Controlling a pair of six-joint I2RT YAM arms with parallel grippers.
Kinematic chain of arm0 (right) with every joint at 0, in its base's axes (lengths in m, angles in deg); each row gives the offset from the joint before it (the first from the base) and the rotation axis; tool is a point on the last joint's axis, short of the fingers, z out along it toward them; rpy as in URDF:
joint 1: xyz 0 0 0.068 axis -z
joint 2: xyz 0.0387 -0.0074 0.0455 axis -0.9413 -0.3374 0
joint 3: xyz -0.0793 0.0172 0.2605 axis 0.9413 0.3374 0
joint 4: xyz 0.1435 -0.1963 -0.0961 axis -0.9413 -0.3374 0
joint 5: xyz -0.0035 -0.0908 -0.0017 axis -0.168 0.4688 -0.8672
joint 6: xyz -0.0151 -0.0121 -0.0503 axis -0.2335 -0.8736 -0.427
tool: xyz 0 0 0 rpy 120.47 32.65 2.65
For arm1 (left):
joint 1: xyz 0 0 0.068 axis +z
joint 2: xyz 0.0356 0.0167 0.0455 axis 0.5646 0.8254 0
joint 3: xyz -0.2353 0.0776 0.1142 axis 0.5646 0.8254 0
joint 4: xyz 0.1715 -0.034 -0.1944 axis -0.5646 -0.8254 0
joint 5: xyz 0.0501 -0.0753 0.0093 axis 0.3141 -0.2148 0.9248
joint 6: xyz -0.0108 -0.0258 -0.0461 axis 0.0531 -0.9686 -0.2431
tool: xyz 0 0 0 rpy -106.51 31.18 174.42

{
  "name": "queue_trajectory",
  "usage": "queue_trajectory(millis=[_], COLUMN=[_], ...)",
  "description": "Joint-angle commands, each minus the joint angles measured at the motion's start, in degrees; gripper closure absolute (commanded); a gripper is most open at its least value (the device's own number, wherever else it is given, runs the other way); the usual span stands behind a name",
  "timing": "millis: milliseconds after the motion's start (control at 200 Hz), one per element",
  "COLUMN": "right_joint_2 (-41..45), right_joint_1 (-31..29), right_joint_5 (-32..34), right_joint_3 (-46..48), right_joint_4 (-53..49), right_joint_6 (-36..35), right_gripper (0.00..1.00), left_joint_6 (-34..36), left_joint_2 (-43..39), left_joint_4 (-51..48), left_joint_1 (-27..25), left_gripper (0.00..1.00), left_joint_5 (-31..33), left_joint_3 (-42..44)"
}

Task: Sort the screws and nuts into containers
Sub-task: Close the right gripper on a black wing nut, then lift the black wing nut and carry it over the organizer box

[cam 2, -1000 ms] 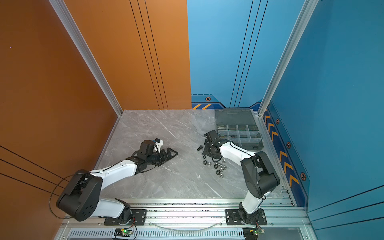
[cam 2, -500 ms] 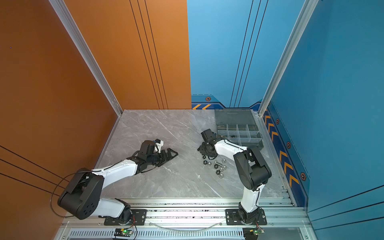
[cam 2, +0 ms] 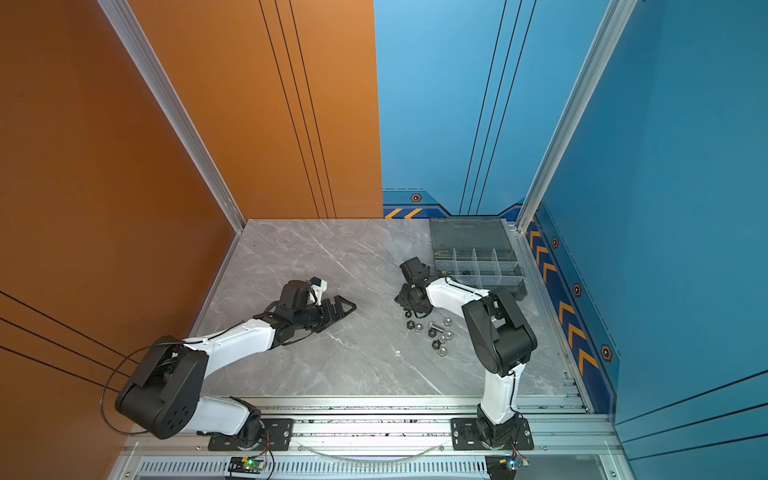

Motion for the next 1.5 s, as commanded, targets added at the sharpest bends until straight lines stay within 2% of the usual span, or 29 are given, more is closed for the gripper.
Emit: queue_trajectory(millis=[0,761,1116,1372,1497], right_joint_2=[-1.2,-4.2,-3.5,3.3,8.4], right_joint_1=[-0.6,-1.1,-1.0,1.2,4.2], right_joint_5=[2.2,4.3,4.5,-2.8,-5.9], right_joint_3=[-1.7,-3.7,-3.9,-0.5,-0.2], right_joint_4=[-1.2,-3.2,-3.1,5.5,5.7], right_joint_6=[-1.0,-2.0,-4.2,-7.5,-9.7], right_gripper=[0.7,0.82,1.0,1.0,1.0], left_joint_6=[0.1,0.0,-0.2,-0.4,-0.5], left_joint_2=[0.0,0.8,0.6,0.4,0.3], left_joint_4=[1.0,2.4,2.5,2.2,2.2], left_joint_1=[0.4,2.0,2.0,2.0,1.9], left_gripper=[0.03,0.02,0.02,0.02,0.02], left_joint_5=[-1.6,-3.0,-2.9,-2.8,-2.7], left_joint_3=[0.8,1.5,1.7,1.7,1.6])
